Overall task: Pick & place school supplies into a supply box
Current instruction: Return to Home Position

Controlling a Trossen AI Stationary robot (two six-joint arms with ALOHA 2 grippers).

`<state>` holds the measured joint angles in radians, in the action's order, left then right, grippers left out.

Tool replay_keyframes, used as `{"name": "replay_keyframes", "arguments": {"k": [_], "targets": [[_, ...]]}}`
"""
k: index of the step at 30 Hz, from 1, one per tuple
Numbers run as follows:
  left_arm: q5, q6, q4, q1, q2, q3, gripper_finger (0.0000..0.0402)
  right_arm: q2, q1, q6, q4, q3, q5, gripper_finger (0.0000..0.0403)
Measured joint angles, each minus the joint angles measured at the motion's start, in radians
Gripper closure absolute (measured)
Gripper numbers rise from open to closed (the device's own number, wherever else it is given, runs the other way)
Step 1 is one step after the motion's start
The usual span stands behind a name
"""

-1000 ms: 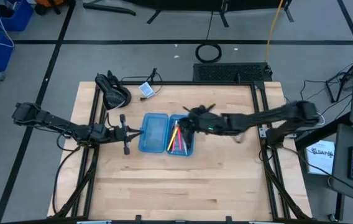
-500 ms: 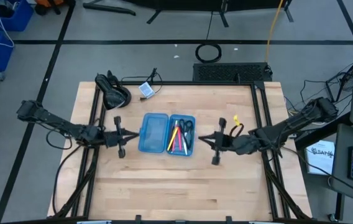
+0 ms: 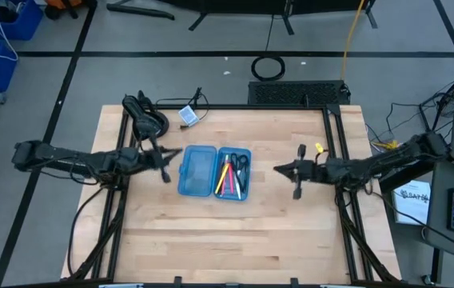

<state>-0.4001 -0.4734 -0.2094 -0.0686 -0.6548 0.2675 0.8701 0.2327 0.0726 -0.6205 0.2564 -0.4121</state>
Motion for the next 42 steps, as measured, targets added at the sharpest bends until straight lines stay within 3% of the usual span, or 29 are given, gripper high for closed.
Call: {"name": "replay_keyframes", "arguments": {"k": [3, 7, 13, 18, 25, 34, 42], "targets": [[-0.116, 0.072, 0.053, 0.029, 0.029, 0.015, 0.0399, -0.149, -0.043, 0.000, 0.022, -0.043, 0.081, 0.0403], [0.015, 0.064, 0.091, 0.006, 0.134, 0.007, 0.0399, -0.335, -0.039, -0.002, 0.143, -0.052, 0.105, 0.0403], [0.040, 0.096, 0.203, -0.054, 0.364, -0.005, 0.0400, -0.527, 0.005, -0.008, 0.386, -0.052, 0.099, 0.0403], [0.210, 0.121, 0.201, -0.096, 0.498, -0.080, 0.0400, -0.565, 0.023, -0.008, 0.447, -0.052, 0.103, 0.0403], [0.239, 0.092, 0.098, -0.162, 0.617, -0.258, 0.0401, -0.574, 0.056, 0.019, 0.419, -0.100, 0.103, 0.0403], [0.306, 0.066, 0.161, -0.160, 0.650, -0.257, 0.0401, -0.682, 0.056, 0.102, 0.475, -0.112, 0.102, 0.0403], [0.331, 0.095, 0.184, -0.160, 0.650, -0.255, 0.0401, -0.843, 0.056, 0.108, 0.474, -0.211, 0.098, 0.0403]]}}
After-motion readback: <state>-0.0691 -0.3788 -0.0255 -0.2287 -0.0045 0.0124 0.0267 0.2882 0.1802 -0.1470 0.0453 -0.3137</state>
